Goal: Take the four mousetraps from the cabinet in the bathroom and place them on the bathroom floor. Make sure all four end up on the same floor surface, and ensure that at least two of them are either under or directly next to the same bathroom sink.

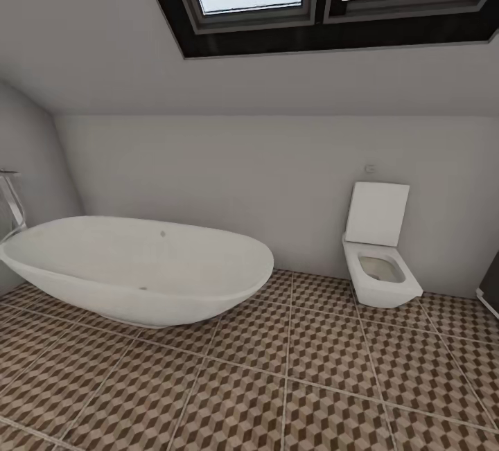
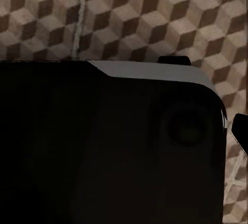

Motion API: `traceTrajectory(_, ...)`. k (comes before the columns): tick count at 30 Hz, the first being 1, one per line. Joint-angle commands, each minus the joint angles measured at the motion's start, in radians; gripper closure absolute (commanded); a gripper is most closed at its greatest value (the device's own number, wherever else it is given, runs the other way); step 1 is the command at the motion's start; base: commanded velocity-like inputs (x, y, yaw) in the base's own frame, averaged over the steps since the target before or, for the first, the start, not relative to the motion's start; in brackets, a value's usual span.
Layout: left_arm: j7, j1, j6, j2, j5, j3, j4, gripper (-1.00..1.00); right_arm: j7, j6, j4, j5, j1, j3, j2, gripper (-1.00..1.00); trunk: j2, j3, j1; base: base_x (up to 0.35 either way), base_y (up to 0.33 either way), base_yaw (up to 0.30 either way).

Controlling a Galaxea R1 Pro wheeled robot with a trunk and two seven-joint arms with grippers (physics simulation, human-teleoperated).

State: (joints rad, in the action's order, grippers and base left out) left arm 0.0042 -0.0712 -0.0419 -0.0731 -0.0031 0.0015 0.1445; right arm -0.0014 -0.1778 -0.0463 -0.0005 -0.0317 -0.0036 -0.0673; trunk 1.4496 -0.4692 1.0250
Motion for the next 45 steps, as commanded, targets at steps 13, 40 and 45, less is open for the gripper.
traceTrajectory(13,0.014,0.002,0.012,0.004,-0.002,0.002,0.232,-1.00,-0.047,-0.001,-0.197,0.047,-0.015,0.001,0.018,-1.00,0.000,-0.001,0.000,0.000,0.000,0.000)
traceTrajectory(40,0.112,0.218,0.195,0.034,0.007,0.024,0.412,-1.00,-0.092,0.206,-0.380,0.050,-0.307,0.000,0.036,-1.00,0.000,-0.001,0.000,0.000,0.000,0.000)
traceTrajectory(45,0.113,0.246,0.205,0.038,0.070,0.029,0.415,-1.00,-0.088,0.222,-0.381,0.052,-0.328,-0.002,0.042,-1.00,0.000,-0.001,0.000,0.000,0.000,0.000)
